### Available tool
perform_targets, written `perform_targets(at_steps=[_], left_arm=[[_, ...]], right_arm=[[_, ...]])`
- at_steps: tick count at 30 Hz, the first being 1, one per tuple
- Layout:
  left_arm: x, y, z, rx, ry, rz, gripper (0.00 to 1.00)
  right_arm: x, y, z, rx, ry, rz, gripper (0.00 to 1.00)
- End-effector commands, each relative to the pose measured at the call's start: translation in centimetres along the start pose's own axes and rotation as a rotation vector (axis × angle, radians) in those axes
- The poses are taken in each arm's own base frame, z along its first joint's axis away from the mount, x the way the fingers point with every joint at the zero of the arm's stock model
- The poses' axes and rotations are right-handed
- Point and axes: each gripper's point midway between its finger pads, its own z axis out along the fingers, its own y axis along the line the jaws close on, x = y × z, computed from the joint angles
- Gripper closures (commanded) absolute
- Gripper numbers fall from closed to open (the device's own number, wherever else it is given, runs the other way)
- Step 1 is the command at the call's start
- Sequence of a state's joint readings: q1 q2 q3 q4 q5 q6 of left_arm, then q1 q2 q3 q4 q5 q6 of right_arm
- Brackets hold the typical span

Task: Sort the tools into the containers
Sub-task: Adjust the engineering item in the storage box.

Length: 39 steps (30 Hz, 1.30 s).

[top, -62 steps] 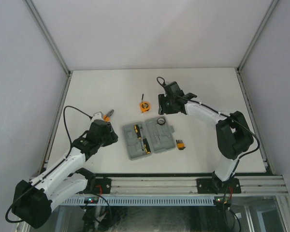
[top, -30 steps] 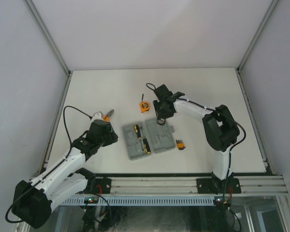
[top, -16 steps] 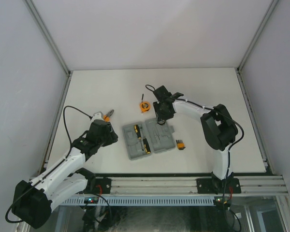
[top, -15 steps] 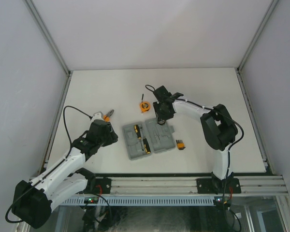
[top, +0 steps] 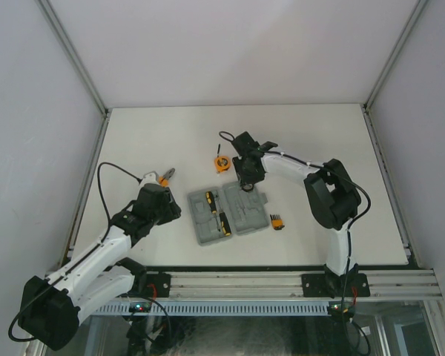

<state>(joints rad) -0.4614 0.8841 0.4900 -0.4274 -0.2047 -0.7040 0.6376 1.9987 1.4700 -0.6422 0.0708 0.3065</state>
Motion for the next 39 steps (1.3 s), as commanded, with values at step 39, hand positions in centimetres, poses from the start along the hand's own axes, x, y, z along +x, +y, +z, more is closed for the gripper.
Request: perform_targets(at_steps=[39], left_arm=[[-0.2, -0.3, 0.4, 0.024, -0.019, -0.003, 0.46]], right_arm=[[10.4, -2.5, 4.9, 0.214, 0.231, -0.049, 0.68]])
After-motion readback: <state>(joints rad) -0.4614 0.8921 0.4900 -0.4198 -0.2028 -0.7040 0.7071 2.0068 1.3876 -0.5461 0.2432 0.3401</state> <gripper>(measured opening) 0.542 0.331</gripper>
